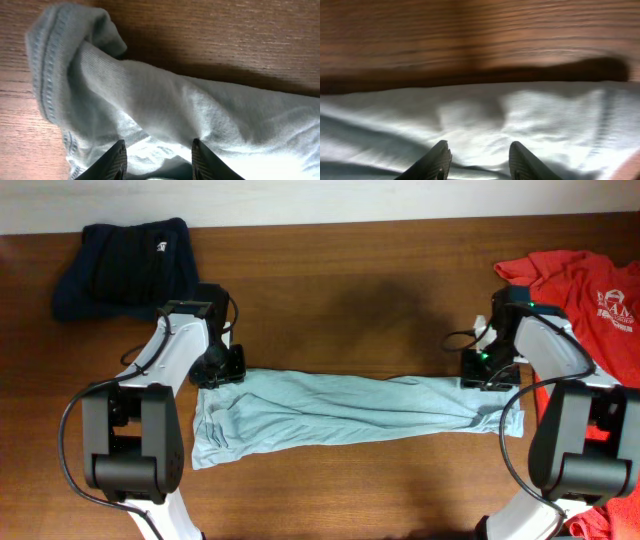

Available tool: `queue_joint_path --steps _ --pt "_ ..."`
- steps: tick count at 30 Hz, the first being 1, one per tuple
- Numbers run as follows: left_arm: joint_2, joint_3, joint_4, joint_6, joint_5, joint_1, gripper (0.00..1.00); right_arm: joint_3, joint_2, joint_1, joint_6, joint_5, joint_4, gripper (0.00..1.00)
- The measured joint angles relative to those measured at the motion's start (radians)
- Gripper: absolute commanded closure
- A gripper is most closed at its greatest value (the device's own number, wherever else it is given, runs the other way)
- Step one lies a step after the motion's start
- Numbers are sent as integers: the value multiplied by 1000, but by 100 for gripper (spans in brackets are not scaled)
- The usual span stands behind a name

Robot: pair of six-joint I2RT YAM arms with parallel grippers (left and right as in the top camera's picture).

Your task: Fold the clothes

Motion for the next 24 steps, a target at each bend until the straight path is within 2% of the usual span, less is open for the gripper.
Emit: queue_joint_path --steps 11,17,24 --pt "0 0 3 0 -10 0 58 0 0 -113 45 31 31 53" --pt "0 0 3 0 -9 0 59 11 0 -196 87 -2 31 42" --pt "0 0 3 0 -8 0 58 24 0 -277 100 -39 12 39"
